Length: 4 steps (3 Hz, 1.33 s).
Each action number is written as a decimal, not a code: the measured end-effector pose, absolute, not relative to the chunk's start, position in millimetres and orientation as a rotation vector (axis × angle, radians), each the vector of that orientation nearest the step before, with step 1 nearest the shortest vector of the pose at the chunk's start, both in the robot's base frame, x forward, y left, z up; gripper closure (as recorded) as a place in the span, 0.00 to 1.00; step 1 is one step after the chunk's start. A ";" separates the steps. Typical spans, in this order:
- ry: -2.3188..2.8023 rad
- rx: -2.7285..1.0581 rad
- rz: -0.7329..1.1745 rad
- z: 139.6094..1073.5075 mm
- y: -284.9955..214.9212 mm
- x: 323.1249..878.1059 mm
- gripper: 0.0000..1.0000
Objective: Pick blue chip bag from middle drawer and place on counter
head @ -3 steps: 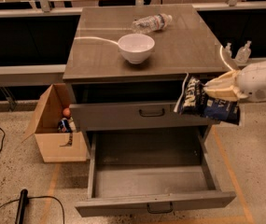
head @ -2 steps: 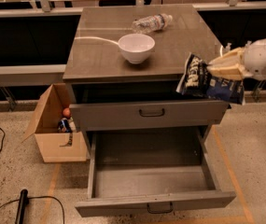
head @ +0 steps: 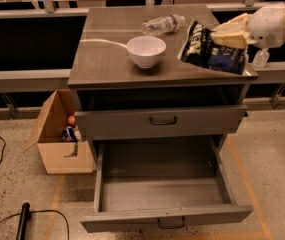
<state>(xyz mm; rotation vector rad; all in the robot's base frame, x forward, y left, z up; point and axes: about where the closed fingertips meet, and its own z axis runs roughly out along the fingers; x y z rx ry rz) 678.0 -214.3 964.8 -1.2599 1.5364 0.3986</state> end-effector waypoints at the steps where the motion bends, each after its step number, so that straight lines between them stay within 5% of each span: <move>1: 1.485 -1.252 0.390 977.8 -199.0 704.2 0.62; 3: 1.453 -1.250 0.387 984.5 -186.3 721.8 0.15; 4: 1.451 -1.253 0.392 983.1 -183.1 722.9 0.00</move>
Offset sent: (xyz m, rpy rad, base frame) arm 0.0640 0.0274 0.0339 0.0449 -0.1095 0.0097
